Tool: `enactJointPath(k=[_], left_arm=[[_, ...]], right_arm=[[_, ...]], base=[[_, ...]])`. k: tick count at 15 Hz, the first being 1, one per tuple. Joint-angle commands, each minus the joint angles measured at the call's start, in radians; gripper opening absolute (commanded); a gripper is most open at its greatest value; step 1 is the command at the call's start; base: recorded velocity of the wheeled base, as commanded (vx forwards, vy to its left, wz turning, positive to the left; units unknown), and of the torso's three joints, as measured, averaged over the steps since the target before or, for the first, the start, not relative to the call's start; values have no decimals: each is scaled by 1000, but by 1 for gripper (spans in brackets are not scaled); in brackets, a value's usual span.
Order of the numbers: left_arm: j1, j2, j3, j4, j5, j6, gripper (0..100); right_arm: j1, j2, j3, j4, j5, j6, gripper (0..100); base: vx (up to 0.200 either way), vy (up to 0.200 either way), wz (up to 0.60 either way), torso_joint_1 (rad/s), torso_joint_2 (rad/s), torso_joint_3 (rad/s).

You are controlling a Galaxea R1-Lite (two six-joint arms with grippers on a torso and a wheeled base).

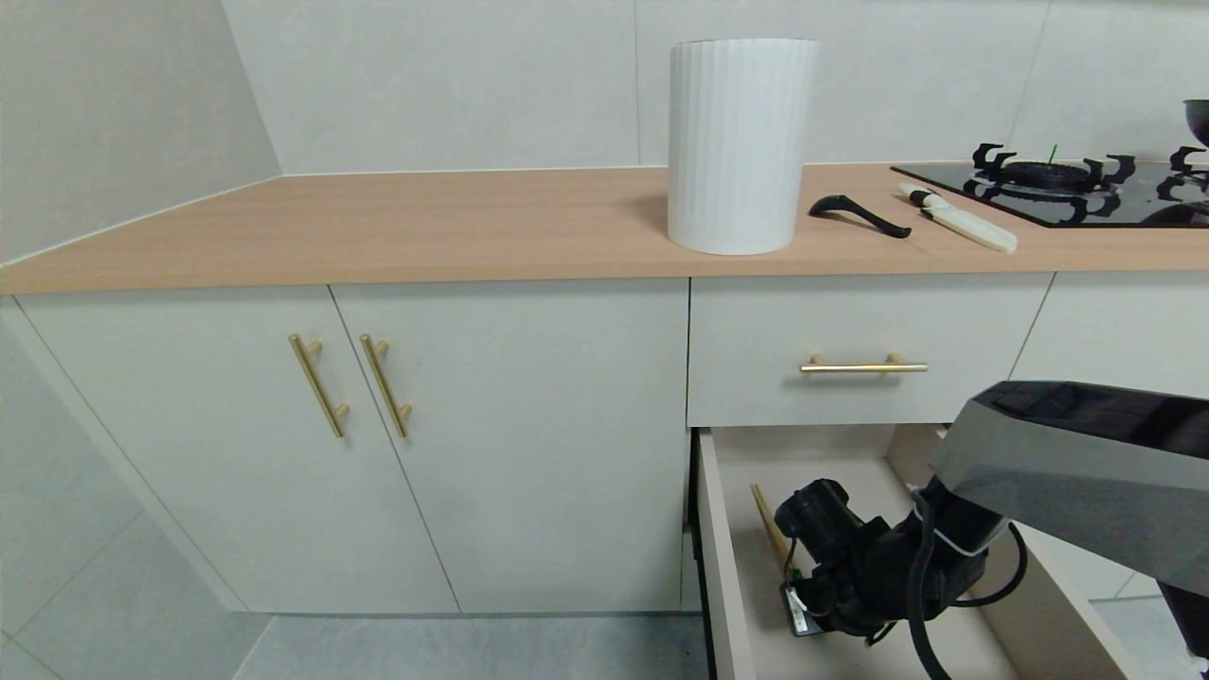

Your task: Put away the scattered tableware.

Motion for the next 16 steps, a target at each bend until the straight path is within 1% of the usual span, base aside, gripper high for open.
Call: enactJointPath(k=[1, 9, 11, 12, 13, 14, 16], left_arm=[[0, 0, 0, 0, 0, 0, 100], [0, 0, 0, 0, 0, 0, 100], [0, 0, 0, 0, 0, 0, 100], [0, 0, 0, 0, 0, 0, 100], [0, 0, 0, 0, 0, 0, 100], [0, 0, 0, 0, 0, 0, 100], [0, 0, 0, 0, 0, 0, 100]], right_arm=[[0, -1, -1, -1, 0, 0, 100], [2, -33, 5, 2, -11, -1, 100], [0, -124, 16, 10, -14, -3, 100], [-4, -219, 39, 10, -17, -12, 100], [-6, -247, 44, 10, -19, -20, 100], [-18, -363, 70, 7, -40, -55, 100], [-32, -518, 82, 9, -80, -90, 100]], base=[[0, 0, 0, 0, 0, 0], [0, 0, 0, 0, 0, 0], [0, 0, 0, 0, 0, 0], [0, 0, 0, 0, 0, 0], [0, 0, 0, 0, 0, 0], [0, 0, 0, 0, 0, 0], [0, 0, 0, 0, 0, 0]])
